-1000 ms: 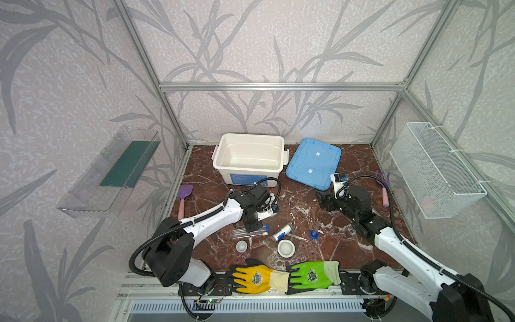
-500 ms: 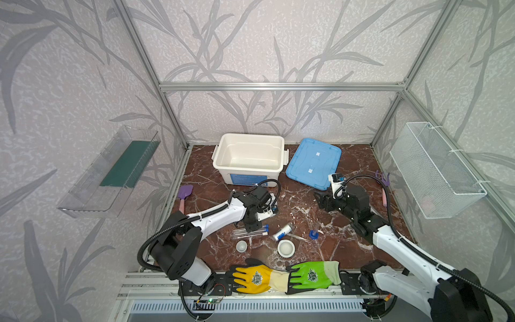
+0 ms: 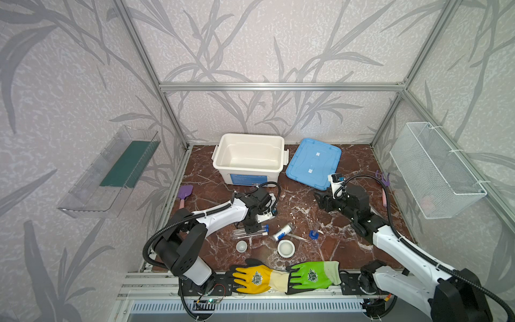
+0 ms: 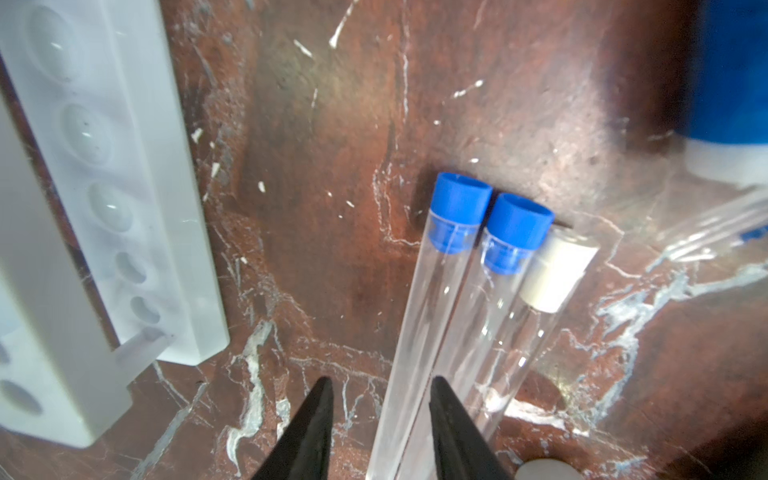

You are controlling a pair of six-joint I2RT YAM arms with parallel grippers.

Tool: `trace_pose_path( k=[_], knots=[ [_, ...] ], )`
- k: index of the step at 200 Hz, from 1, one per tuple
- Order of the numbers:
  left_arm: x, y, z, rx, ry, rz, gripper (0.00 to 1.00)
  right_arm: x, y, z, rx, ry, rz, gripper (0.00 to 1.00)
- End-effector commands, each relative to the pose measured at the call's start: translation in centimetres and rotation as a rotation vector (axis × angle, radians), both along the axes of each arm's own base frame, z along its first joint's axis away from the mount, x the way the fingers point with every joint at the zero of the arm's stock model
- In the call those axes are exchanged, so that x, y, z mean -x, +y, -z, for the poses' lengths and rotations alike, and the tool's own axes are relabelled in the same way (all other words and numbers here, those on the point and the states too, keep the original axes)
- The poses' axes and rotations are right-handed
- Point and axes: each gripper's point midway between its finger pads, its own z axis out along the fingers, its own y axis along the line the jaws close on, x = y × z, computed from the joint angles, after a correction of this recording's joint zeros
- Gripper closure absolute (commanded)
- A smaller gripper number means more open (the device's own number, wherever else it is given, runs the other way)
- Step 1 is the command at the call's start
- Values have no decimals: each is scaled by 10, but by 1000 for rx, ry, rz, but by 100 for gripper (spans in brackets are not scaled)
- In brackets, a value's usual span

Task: Organize the chemistry lab equipment
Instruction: 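Lower the left gripper and close it on one blue-capped test tube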

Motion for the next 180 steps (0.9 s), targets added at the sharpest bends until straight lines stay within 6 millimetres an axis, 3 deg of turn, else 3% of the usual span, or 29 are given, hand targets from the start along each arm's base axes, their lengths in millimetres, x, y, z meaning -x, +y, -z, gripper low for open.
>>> trace_pose_path(
  k=[1,67,147,180],
  knots=[
    [2,6,8,-42,10,30,60,0,4,-4,-5,-27,-15,28],
    [0,6,19,-72,33,29,60,-2,3,0,1,-19,-10,28],
    [1,5,26,-89,64,35,76,-7,-3,5,22,-18,31,30],
    [-2,2,26,-83,60,32,77,-9,-7,8,34,-18,57,31]
  ],
)
